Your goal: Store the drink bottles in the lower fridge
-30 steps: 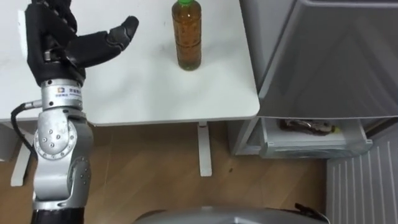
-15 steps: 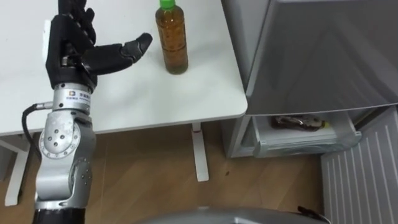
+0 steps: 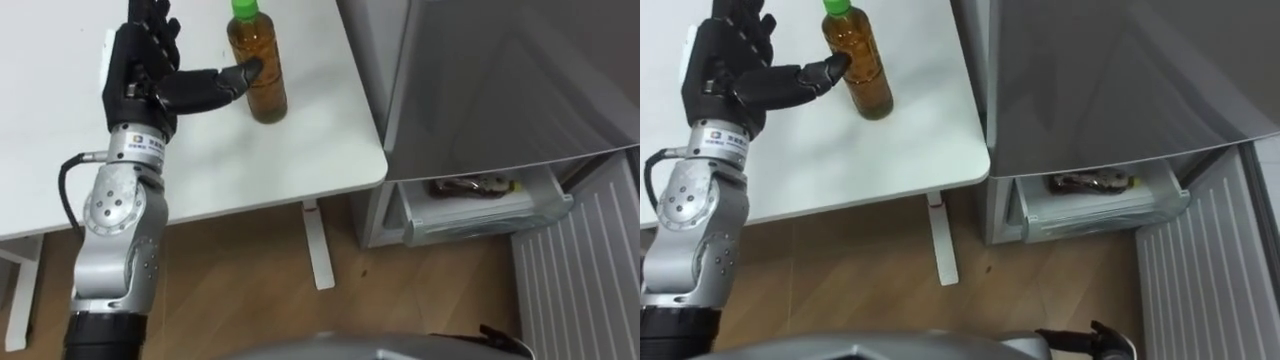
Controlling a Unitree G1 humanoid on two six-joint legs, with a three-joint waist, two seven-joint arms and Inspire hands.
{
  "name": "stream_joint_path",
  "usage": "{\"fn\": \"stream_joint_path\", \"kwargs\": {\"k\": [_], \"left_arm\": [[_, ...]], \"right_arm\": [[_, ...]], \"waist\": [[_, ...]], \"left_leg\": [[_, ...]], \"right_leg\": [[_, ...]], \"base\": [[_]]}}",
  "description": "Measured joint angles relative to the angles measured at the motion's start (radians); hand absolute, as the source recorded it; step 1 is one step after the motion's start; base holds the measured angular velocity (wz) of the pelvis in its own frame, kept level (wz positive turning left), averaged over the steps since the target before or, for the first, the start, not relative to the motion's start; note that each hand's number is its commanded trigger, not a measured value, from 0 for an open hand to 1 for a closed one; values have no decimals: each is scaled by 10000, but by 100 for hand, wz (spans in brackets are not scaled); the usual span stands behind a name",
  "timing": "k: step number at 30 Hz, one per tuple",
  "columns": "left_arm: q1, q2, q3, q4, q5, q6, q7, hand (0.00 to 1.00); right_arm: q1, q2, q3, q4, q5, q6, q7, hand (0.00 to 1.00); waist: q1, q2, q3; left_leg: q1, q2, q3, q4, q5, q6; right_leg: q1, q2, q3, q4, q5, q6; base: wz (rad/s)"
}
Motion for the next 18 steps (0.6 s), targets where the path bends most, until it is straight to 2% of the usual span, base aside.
{"fn": "stream_joint_path", "kwargs": {"k": [3, 7, 12, 15, 18], "left_arm": [[-2, 2, -1, 3, 3, 141, 10, 0], [-145, 15, 34, 134, 5, 267, 9, 0], [-1005, 126, 18, 1121, -13, 296, 1, 0], [-1341, 153, 27, 1459, -5, 300, 0, 0], [-1410, 153, 26, 1619, -20, 389, 0, 0]], "right_arm": [[-50, -2, -3, -2, -239, 136, -19, 0], [-58, 23, -18, -172, -541, 213, -43, 0], [-55, -1, -26, -328, -772, 277, -16, 0], [-57, -7, -33, -321, -773, 302, -13, 0], [-64, -16, -86, -319, -773, 414, -3, 0]], "waist": [[-29, -43, 30], [-181, -27, 29], [-263, 75, -10], [-258, 80, -13], [-264, 83, -15]], "left_leg": [[38, 6, 58, -3, 0, 0], [37, 10, 79, -16, -1, 0], [82, 24, 145, -78, 0, -1], [118, 36, 218, -99, 0, -1], [144, 40, 298, -136, 1, -1]], "right_leg": [[4, 0, 37, 0, 0, 0], [-2, -2, 31, 2, 0, 0], [-44, 5, 67, 62, 1, 0], [-69, 5, 85, 97, 1, 0], [-131, 8, 130, 151, 0, 0]], "base": [[-6], [0], [-4], [-7], [-8]]}}
